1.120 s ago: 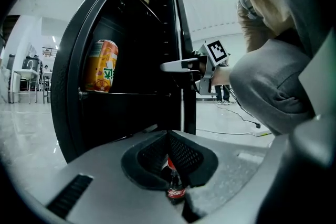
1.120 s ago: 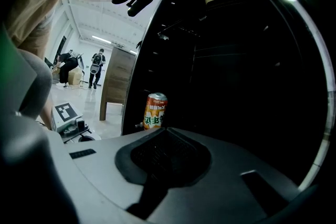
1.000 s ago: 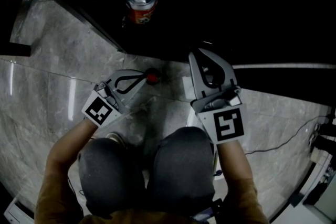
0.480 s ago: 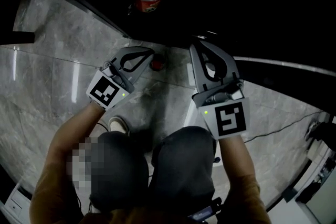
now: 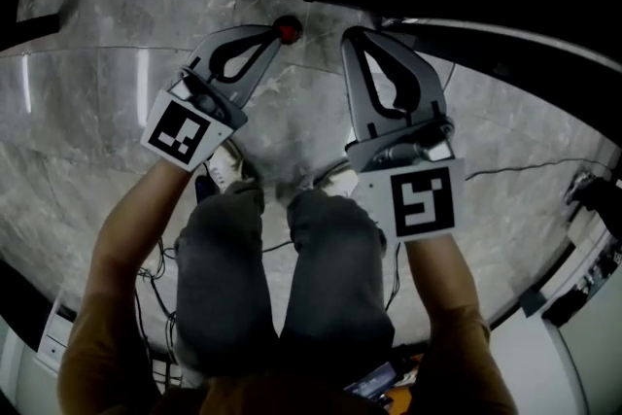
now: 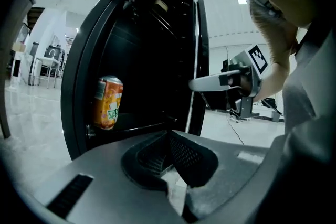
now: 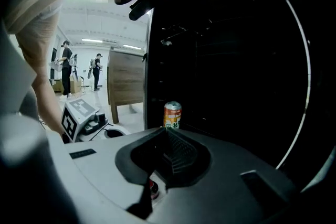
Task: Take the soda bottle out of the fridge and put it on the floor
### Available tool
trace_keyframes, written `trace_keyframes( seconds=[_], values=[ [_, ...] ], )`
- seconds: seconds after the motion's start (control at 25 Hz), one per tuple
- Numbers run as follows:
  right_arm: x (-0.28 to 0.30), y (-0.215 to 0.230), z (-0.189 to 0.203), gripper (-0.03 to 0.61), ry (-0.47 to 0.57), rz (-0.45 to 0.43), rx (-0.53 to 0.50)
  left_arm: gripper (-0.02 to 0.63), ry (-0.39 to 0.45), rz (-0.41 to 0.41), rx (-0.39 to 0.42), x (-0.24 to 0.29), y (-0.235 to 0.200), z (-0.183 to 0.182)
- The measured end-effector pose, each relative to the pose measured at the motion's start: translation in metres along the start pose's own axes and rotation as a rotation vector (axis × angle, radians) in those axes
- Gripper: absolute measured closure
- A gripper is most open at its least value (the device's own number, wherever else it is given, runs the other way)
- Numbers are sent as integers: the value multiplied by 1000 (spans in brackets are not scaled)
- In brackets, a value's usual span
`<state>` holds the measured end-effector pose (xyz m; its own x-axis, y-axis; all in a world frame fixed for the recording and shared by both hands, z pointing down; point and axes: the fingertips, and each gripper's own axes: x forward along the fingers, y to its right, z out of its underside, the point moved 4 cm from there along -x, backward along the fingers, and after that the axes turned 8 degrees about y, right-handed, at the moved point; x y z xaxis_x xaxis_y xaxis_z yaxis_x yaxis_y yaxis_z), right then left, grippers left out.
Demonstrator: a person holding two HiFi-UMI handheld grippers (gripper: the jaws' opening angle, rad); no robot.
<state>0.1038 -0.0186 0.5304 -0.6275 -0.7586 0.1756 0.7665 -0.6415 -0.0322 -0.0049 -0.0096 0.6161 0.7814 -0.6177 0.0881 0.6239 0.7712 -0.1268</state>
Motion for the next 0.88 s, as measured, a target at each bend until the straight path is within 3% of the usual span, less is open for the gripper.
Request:
trace_keyframes(
  seconds=[0.16, 0.28, 0.44, 0.52, 0.64, 0.8, 0.88],
  values=[
    [-25, -15, -21, 577, -42, -15, 18, 612, 15, 24, 20, -5, 26, -38],
    [-47, -30, -48, 577, -64, -14, 34, 612, -1, 58, -25, -21, 51, -62],
    [-55, -41, -75, 577, -84, -25, 34, 612, -10, 14, -23, -43, 57, -89],
    [-30, -37, -32, 578, -91, -11, 37, 612, -10, 0, -17, -39, 34, -45],
    [37, -27, 75, 577, -104, 5, 12, 612, -4, -20, -51, -23, -26, 69],
    [108, -15, 184, 578, -141, 30, -29, 612, 33, 17, -80, 4, -88, 185],
    [130, -12, 211, 578, -147, 47, -31, 612, 31, 34, -96, 10, -104, 216]
  ],
)
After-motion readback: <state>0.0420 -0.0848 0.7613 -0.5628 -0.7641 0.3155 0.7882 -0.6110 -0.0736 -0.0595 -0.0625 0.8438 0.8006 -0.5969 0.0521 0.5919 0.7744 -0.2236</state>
